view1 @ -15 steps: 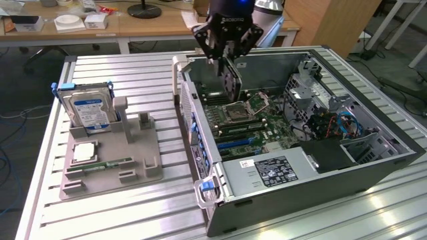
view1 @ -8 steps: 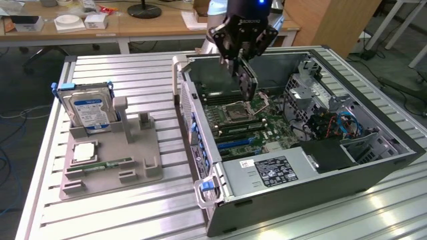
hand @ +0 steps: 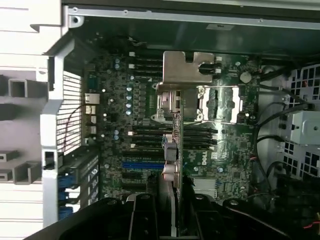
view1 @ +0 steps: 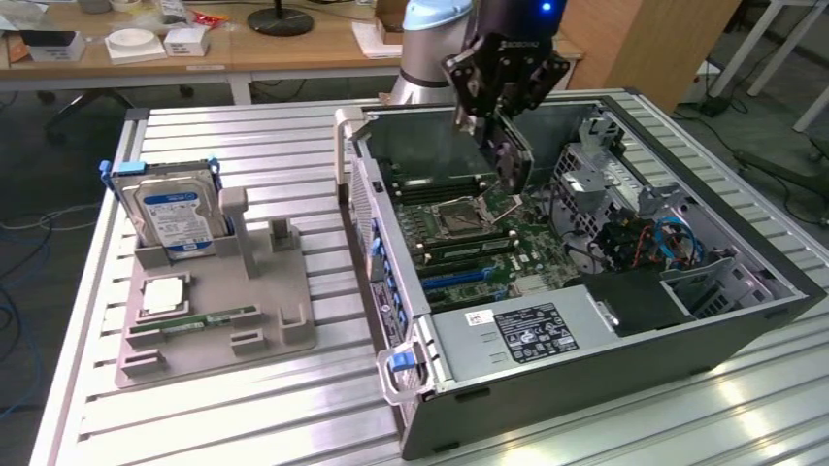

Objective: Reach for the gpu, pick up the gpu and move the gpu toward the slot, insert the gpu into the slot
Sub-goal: 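Pick up the gpu and move the gpu toward the slot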

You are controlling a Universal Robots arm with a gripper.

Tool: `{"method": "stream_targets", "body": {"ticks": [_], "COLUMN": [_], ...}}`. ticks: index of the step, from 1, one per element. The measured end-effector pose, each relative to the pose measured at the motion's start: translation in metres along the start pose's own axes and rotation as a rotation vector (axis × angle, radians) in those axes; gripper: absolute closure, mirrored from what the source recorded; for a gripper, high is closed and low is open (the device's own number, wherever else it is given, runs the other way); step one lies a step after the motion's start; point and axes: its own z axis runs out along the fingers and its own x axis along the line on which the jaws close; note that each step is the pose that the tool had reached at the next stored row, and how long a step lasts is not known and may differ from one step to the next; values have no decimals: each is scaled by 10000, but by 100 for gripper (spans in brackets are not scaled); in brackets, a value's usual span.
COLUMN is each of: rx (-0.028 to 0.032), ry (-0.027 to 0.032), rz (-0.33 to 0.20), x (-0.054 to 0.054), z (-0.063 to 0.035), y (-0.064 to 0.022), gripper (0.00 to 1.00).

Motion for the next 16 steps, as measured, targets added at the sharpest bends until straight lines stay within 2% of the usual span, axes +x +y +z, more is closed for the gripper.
{"method": "stream_targets", "body": {"ticks": [11,13,16], "rx": [-1,-1,0], "ry": [0,0,0], "rz": [-1,-2,-1], "x": [-499,-544,-544], "z": [55,61,60], "y": [-11,-12,-12], "gripper": [71,71,71]}}
